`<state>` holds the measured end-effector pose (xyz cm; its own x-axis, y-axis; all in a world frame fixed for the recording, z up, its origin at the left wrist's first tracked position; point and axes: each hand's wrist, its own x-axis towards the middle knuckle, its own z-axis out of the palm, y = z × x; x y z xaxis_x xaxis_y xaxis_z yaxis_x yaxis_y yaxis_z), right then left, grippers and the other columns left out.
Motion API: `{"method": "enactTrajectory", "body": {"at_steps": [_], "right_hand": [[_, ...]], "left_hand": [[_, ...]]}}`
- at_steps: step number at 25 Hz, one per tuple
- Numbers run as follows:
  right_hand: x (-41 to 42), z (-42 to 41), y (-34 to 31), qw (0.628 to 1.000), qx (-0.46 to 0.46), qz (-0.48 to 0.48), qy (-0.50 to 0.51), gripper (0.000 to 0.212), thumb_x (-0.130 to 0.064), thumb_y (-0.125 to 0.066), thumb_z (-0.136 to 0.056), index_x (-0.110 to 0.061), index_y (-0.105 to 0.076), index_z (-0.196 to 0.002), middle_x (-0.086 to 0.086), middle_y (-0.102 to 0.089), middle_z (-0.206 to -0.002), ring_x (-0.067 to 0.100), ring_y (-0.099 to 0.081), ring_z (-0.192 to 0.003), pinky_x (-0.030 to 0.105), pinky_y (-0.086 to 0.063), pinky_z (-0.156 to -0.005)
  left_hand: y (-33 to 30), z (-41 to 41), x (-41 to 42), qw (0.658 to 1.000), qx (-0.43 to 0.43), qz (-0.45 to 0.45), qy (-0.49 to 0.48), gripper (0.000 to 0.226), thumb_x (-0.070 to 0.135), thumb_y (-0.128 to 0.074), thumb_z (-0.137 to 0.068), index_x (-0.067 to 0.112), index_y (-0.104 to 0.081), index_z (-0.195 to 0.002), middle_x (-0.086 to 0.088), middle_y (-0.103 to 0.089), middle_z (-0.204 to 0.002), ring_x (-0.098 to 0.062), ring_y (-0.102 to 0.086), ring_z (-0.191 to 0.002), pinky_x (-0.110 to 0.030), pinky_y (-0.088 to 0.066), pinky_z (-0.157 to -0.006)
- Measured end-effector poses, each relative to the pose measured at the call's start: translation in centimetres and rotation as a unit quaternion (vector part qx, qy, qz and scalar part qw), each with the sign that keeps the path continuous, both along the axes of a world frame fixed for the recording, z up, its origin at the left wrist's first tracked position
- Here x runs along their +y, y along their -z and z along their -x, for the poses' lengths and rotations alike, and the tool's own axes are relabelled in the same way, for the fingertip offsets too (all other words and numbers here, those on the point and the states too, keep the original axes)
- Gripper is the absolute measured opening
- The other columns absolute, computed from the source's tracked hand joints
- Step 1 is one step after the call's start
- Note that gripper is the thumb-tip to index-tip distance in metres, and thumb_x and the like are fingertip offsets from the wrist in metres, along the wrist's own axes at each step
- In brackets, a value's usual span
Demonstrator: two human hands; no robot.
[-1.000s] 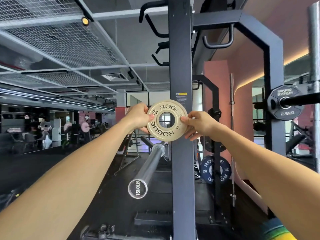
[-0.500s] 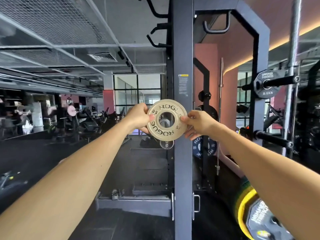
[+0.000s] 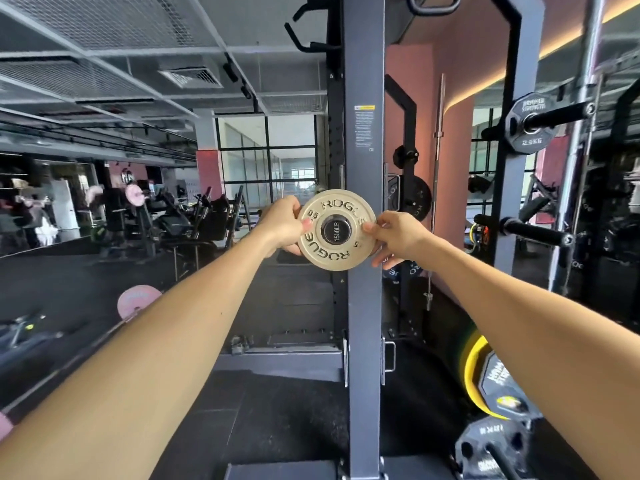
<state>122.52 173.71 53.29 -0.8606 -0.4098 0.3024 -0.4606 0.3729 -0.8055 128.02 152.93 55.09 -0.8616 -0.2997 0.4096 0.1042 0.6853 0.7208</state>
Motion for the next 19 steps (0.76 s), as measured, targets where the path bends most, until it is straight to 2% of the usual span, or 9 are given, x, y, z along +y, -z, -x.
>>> {"method": "enactTrajectory", "body": {"at_steps": [5, 8, 13, 16, 19], "right_hand": [[-0.1, 2.1, 0.6, 1.0, 0.01, -0.014, 0.011, 0.026, -0.032, -0.051, -0.098, -0.007, -0.049, -0.104, 0.018, -0.068, -0.09, 0.027, -0.068, -0.059, 0.035, -0.058, -0.053], [-0.4, 3.2, 1.1, 0.999, 0.024, -0.023, 0.011, 0.025, -0.033, -0.05, -0.098, -0.009, -0.049, -0.103, 0.011, -0.066, -0.089, 0.027, -0.068, -0.059, 0.037, -0.059, -0.056], [-1.2, 4.1, 1.2, 0.998, 0.039, -0.047, 0.018, 0.027, -0.033, -0.05, -0.099, -0.008, -0.05, -0.109, 0.01, -0.068, -0.091, 0.029, -0.068, -0.062, 0.041, -0.06, -0.061], [-1.4, 5.2, 1.0, 0.999, 0.025, -0.042, 0.009, 0.03, -0.031, -0.05, -0.099, -0.004, -0.05, -0.112, 0.012, -0.069, -0.092, 0.034, -0.068, -0.067, 0.049, -0.059, -0.069], [-2.1, 6.9, 1.3, 0.999, 0.022, -0.033, 0.01, 0.03, -0.03, -0.049, -0.099, -0.003, -0.05, -0.112, 0.016, -0.069, -0.094, 0.033, -0.067, -0.065, 0.048, -0.058, -0.069]], "left_hand": [[0.9, 2.2, 0.3, 1.0, 0.02, -0.01, -0.008, 0.012, 0.009, -0.06, -0.094, 0.008, -0.049, -0.094, -0.016, -0.065, -0.104, -0.03, -0.072, -0.081, -0.038, -0.061, -0.052], [1.2, 3.2, 0.1, 0.998, 0.051, 0.04, -0.027, 0.015, 0.007, -0.063, -0.092, 0.013, -0.049, -0.089, -0.011, -0.065, -0.101, -0.028, -0.069, -0.086, -0.032, -0.059, -0.049], [1.8, 4.3, -0.4, 0.991, 0.069, 0.097, -0.067, 0.018, 0.009, -0.064, -0.09, 0.02, -0.049, -0.087, -0.007, -0.062, -0.102, -0.029, -0.064, -0.092, -0.047, -0.06, -0.073], [1.5, 5.4, -0.7, 0.989, 0.056, 0.119, -0.061, 0.02, 0.008, -0.065, -0.089, 0.02, -0.049, -0.088, -0.005, -0.063, -0.1, -0.028, -0.065, -0.091, -0.045, -0.06, -0.073], [1.6, 7.1, -1.4, 0.989, 0.058, 0.118, -0.066, 0.02, 0.013, -0.066, -0.09, 0.025, -0.049, -0.089, -0.004, -0.063, -0.099, -0.029, -0.064, -0.089, -0.048, -0.059, -0.074]]}}
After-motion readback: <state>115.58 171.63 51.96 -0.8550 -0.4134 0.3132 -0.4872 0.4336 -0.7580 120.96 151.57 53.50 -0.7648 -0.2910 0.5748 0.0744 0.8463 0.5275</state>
